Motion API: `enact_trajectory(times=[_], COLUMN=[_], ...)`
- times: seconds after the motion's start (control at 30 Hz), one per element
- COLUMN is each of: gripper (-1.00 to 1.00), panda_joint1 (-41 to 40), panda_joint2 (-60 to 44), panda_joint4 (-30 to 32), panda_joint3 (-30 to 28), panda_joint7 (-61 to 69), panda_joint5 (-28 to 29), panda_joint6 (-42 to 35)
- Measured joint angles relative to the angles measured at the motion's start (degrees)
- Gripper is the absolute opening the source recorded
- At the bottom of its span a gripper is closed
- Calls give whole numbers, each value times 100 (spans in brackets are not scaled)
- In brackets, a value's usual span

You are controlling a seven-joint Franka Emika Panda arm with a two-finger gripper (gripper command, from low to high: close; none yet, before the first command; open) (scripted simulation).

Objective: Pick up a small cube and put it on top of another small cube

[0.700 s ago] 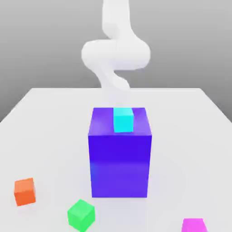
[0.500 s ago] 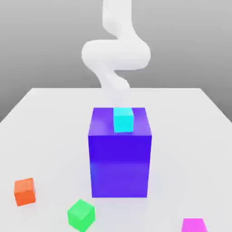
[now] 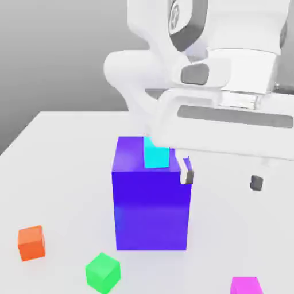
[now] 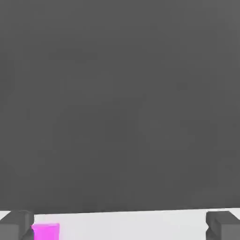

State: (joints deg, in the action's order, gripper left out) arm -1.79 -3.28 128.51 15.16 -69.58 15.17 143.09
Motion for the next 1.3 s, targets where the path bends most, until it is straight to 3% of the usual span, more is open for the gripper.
enact_trajectory(times=[0.33, 0.47, 0.5, 0.7, 0.87, 1.3], gripper=[0, 0, -100, -100, -100, -100], panda_joint1=[375, 644, 701, 723, 469, -647], panda_joint2=[-1905, -2732, -2879, -2953, -2181, -2247], panda_joint4=[-98, -272, -307, -325, -134, -321], panda_joint3=[178, -104, -173, -201, 127, 502], panda_joint7=[-498, -738, -784, -806, -506, 2581], panda_joint5=[-89, 174, 234, 267, -115, -102], panda_joint6=[606, 1169, 1277, 1338, 757, 84])
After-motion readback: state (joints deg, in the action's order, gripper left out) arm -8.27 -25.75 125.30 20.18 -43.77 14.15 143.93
